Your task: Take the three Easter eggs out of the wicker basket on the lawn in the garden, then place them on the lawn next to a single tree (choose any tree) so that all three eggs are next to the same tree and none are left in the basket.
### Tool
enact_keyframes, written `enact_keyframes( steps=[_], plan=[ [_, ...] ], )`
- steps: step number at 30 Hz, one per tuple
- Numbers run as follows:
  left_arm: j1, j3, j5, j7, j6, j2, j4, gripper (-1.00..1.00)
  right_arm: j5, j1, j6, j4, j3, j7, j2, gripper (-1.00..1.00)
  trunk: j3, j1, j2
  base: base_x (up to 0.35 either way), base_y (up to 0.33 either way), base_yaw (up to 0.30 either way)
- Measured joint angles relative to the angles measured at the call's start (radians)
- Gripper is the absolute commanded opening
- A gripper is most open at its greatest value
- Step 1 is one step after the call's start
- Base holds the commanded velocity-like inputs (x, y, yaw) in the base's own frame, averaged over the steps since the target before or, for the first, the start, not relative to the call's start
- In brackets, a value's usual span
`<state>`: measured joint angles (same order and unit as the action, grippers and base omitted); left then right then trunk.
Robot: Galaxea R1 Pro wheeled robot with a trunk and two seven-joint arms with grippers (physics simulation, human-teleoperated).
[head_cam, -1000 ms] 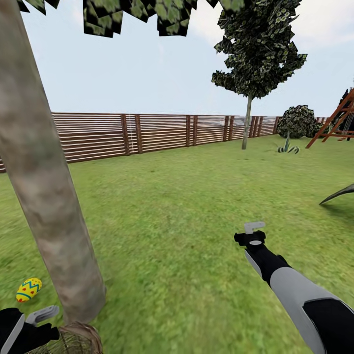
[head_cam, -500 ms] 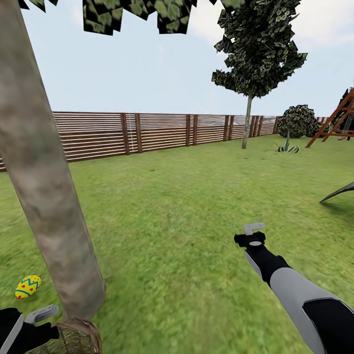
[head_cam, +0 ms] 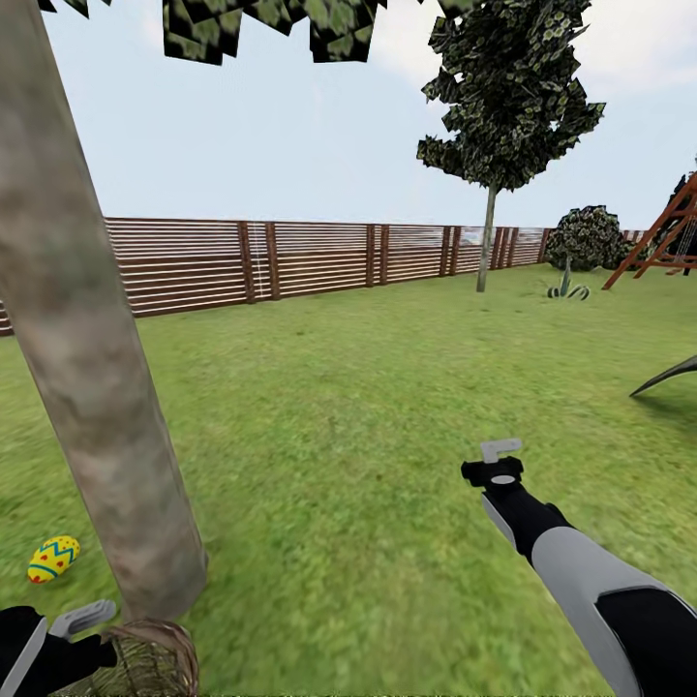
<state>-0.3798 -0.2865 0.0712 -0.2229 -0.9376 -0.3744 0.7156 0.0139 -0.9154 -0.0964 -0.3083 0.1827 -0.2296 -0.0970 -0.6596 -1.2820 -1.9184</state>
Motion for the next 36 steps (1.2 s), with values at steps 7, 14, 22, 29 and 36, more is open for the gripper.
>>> enact_keyframes(
  steps=[7, 14, 22, 29, 36],
  plan=[
    [0.0, 0.0, 0.0, 0.0, 0.0, -0.001, 0.007, 1.0, 0.002, 0.0, 0.0, 0.012, 0.001, -0.001, 0.001, 1.0, -0.022, -0.027, -0.049, 0.0, 0.0, 0.0],
    [0.0, 0.0, 0.0, 0.0, 0.0, 0.0, 0.011, 1.0, 0.002, 0.0, 0.0, 0.014, 0.001, -0.001, 0.002, 1.0, -0.044, -0.054, -0.098, 0.0, 0.0, 0.0],
    [0.0, 0.0, 0.0, 0.0, 0.0, 0.002, 0.011, 1.0, 0.002, 0.0, 0.0, 0.014, 0.001, -0.001, 0.001, 1.0, -0.069, -0.084, -0.154, 0.0, 0.0, 0.0],
    [0.0, 0.0, 0.0, 0.0, 0.0, 0.005, 0.011, 1.0, 0.001, 0.0, 0.0, 0.014, 0.001, -0.001, 0.001, 1.0, -0.091, -0.111, -0.203, 0.0, 0.0, 0.0],
    [0.0, -0.007, 0.001, -0.003, 0.03, 0.002, 0.031, 1.0, 0.001, 0.0, 0.0, 0.014, 0.001, -0.001, 0.001, 1.0, -0.113, -0.138, -0.252, 0.0, 0.0, 0.0]
  ],
)
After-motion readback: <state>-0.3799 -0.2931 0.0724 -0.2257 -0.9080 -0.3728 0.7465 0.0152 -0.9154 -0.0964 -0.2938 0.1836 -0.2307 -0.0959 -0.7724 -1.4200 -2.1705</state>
